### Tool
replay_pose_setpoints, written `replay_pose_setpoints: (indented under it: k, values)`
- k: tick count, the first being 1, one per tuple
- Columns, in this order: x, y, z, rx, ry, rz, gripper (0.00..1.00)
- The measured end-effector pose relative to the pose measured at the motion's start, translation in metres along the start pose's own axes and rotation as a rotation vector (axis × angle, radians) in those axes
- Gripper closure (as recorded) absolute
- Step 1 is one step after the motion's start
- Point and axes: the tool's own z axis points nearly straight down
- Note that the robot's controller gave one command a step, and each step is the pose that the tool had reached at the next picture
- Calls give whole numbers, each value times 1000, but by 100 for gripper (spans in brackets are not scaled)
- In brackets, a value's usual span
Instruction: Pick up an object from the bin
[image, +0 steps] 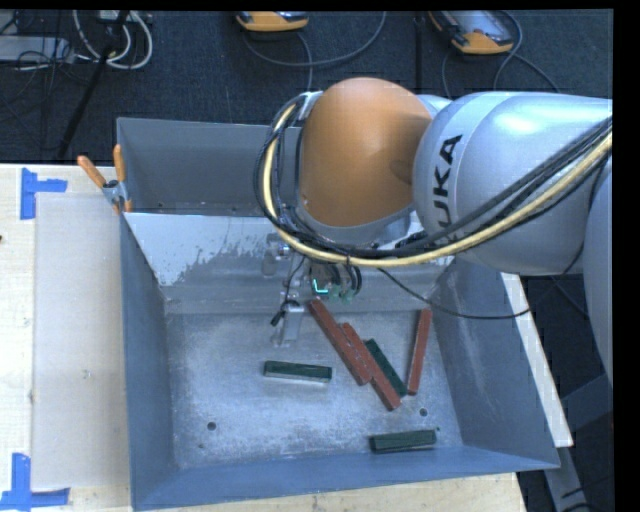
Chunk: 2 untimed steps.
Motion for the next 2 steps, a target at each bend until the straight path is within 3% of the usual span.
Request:
replay_pose_setpoints:
  k: [1, 2]
  values:
    - [45, -59, 153, 1, 2, -62, 0]
    - [42, -58, 149, -1, -6, -59, 100]
